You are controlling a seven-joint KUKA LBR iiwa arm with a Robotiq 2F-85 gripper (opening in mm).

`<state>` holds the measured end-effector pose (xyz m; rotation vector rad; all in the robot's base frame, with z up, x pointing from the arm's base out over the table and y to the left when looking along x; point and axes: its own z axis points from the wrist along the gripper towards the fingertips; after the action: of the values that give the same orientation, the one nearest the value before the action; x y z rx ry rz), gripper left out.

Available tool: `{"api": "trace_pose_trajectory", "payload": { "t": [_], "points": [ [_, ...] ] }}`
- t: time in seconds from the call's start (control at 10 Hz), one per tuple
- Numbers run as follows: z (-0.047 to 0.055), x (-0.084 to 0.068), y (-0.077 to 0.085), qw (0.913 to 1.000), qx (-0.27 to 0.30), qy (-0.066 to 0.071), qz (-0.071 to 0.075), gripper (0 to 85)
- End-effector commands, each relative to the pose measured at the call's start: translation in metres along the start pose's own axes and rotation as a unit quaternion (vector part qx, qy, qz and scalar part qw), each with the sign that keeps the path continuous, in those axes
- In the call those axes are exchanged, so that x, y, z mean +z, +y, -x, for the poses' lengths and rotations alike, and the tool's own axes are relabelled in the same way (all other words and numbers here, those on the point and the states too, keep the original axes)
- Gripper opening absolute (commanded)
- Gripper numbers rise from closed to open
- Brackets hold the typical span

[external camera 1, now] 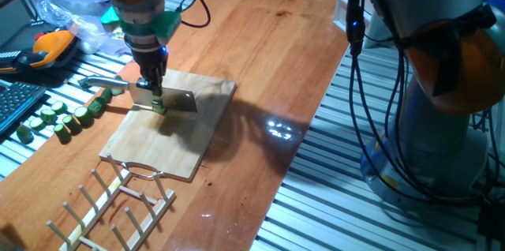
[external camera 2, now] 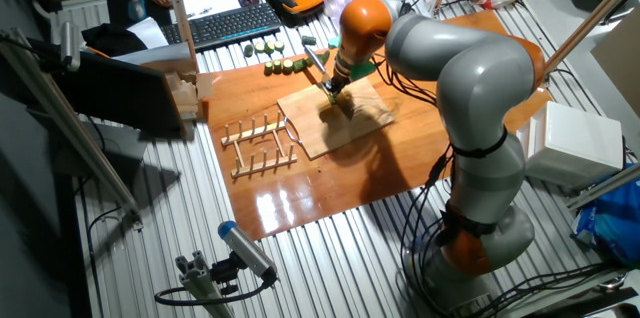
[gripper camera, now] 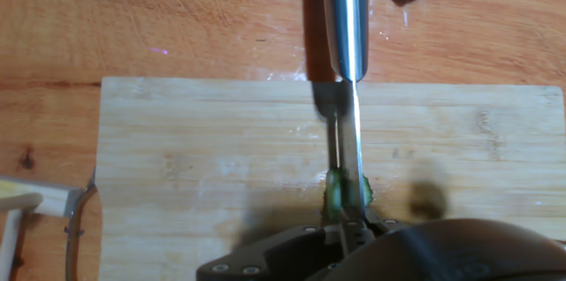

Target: Chop the cucumber into shreds

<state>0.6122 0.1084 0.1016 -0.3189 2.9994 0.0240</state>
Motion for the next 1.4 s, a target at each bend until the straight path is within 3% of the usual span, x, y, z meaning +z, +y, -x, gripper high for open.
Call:
{"api": "trace_pose_trajectory", "payload": {
  "t": [0.0, 0.4, 0.6, 0.8, 1.3],
  "points": [
    [-0.002, 0.003, 0.002, 1.0000, 0.002, -0.001, 0.001, 0.0],
    [-0.005, 0.004, 0.008, 0.9999, 0.008, -0.007, -0.001, 0.0],
    [0.001, -0.010, 0.006, 0.9999, 0.008, 0.008, 0.000, 0.0],
    [0.005, -0.017, -0.002, 0.9999, 0.000, 0.014, -0.002, 0.0],
    [0.004, -0.009, -0.001, 0.9999, -0.001, 0.010, -0.002, 0.0]
  ]
}}
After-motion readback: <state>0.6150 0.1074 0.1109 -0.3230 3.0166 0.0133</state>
